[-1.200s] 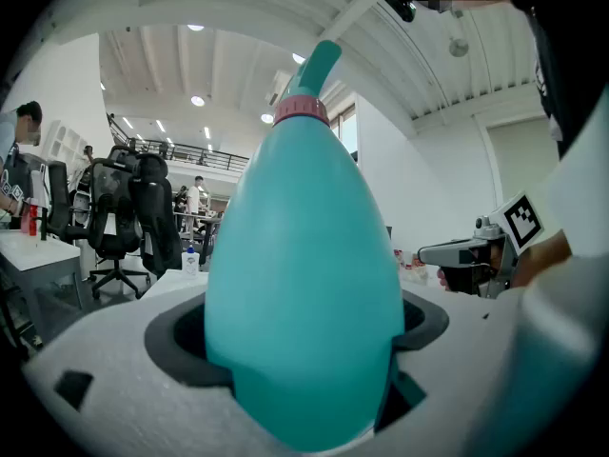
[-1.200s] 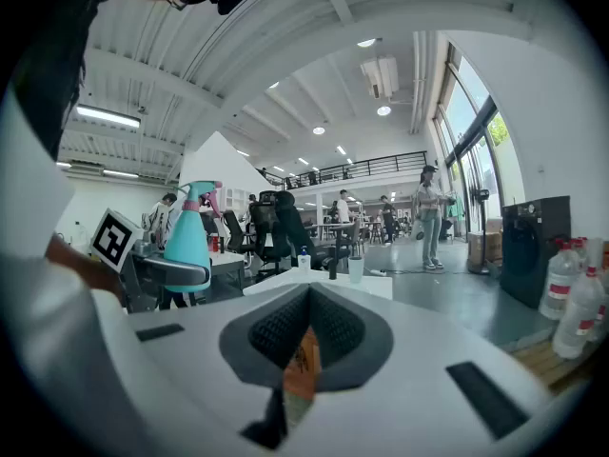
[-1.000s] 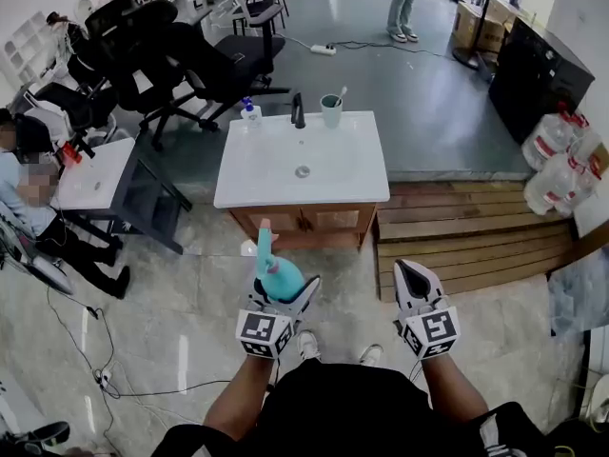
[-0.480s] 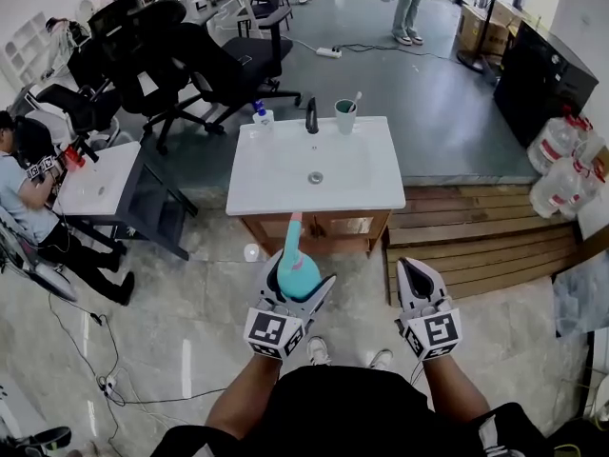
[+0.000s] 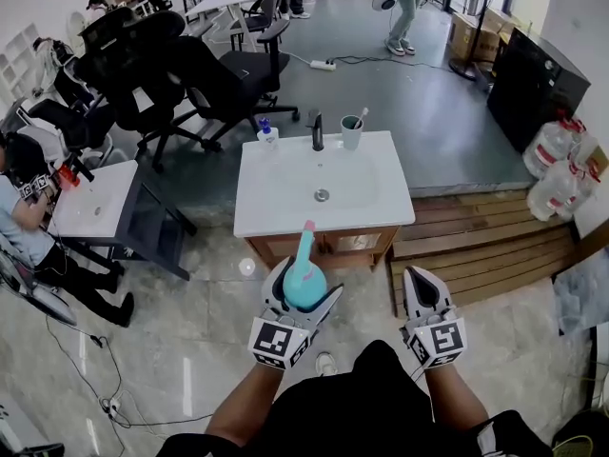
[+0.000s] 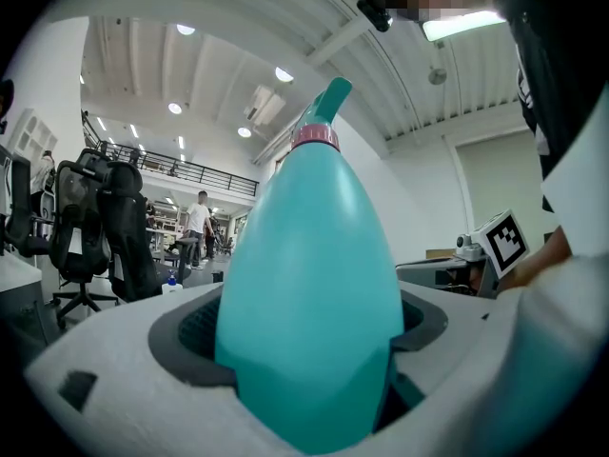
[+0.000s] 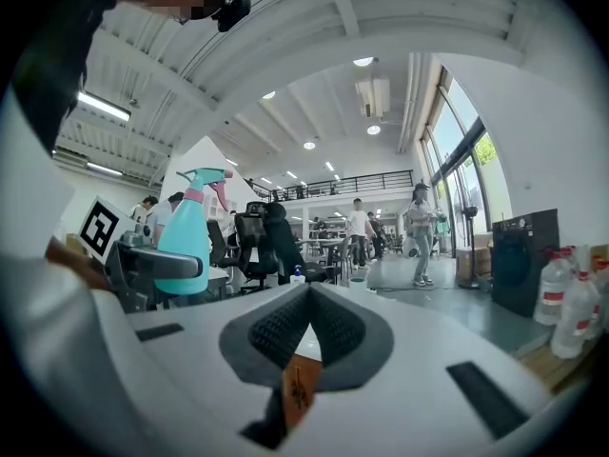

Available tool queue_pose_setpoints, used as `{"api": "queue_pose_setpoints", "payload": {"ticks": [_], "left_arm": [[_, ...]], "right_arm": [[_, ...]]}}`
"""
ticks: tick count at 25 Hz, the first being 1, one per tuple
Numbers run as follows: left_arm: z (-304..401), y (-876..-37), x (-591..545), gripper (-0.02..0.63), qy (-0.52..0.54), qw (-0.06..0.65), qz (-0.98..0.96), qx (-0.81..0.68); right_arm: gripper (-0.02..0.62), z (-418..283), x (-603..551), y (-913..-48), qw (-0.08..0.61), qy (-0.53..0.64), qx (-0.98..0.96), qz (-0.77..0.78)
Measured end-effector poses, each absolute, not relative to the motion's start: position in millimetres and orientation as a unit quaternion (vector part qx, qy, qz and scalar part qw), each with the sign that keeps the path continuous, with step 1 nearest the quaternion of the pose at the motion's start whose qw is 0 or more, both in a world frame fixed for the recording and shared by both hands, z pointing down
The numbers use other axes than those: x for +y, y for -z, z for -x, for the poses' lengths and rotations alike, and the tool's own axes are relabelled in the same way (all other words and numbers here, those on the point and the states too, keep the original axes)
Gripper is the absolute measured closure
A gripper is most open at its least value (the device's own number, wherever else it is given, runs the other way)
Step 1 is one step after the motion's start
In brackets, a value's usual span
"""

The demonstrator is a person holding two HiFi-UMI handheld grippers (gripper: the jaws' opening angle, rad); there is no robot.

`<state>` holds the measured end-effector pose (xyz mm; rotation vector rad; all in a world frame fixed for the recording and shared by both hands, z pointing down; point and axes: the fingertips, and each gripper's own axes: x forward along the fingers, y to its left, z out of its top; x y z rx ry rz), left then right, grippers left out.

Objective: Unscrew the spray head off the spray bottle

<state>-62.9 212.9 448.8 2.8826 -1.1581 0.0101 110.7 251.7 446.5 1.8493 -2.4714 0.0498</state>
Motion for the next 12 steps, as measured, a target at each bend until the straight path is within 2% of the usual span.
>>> {"api": "queue_pose_setpoints", "payload": {"ticks": [12], "left_arm": [[68,-451,149,0.139,0.003,0.032,-0.925,-0.38]], "right_arm": [[0.591,-113,178,-441,0.019,-0.014,-0.812,-0.583]]}}
